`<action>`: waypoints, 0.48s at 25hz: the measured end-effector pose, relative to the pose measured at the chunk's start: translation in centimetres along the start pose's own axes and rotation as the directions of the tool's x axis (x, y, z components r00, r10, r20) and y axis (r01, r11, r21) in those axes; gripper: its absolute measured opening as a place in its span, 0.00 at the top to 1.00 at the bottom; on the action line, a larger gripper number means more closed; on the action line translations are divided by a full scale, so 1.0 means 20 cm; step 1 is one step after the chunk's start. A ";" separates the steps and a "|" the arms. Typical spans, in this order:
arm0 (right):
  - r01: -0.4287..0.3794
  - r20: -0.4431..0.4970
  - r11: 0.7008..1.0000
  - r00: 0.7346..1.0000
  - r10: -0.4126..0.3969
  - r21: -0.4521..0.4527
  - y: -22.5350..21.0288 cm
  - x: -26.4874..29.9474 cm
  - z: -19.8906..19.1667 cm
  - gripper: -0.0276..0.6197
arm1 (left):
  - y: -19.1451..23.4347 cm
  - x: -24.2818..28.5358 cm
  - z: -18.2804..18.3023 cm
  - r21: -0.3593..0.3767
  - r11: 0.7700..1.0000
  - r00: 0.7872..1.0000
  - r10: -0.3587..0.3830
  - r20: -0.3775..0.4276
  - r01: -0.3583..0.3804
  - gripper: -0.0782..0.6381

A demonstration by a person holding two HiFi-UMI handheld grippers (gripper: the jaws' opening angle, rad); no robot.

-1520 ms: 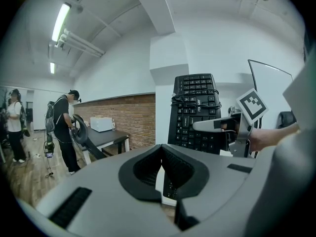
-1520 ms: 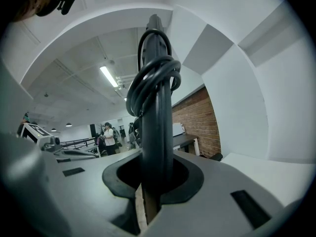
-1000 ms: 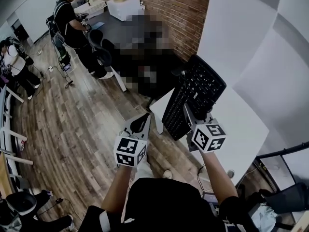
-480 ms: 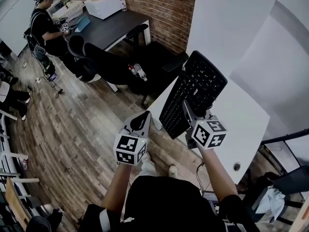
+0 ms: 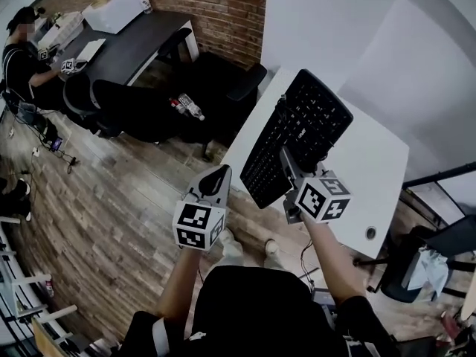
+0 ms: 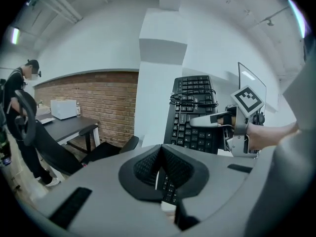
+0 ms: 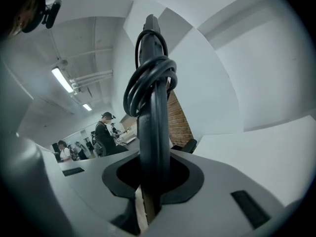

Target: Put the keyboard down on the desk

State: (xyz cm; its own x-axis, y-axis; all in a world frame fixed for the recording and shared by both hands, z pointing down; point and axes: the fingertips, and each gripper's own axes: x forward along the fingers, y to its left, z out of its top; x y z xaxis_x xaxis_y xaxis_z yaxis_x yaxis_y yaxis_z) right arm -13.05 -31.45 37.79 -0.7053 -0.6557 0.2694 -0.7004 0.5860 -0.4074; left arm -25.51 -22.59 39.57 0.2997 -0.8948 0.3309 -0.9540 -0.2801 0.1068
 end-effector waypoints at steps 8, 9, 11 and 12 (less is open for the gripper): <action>0.137 0.016 0.979 0.990 -0.141 0.153 -0.21 0.01 -0.08 0.80 | 0.01 0.19 -0.11 -0.008 0.992 0.990 -0.127 -0.067 0.127 0.87; 0.158 0.017 0.973 0.987 -0.163 0.171 -0.23 0.01 -0.10 0.80 | 0.00 0.21 -0.13 -0.009 0.990 0.987 -0.143 -0.076 0.143 0.87; 0.195 0.019 0.960 0.979 -0.202 0.201 -0.27 0.00 -0.12 0.80 | -0.01 0.23 -0.16 -0.007 0.985 0.981 -0.174 -0.089 0.174 0.87; 0.208 0.021 0.954 0.976 -0.217 0.216 -0.29 -0.01 -0.13 0.80 | -0.02 0.24 -0.18 -0.004 0.983 0.978 -0.185 -0.095 0.186 0.87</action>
State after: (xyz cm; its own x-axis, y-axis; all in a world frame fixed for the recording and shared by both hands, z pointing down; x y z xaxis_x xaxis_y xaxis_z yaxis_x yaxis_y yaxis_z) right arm -9.17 -33.38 42.38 -0.5336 -0.7774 0.3330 -0.7913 0.3200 -0.5210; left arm -23.68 -25.46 44.40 0.4701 -0.7904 0.3928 -0.8818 -0.4397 0.1705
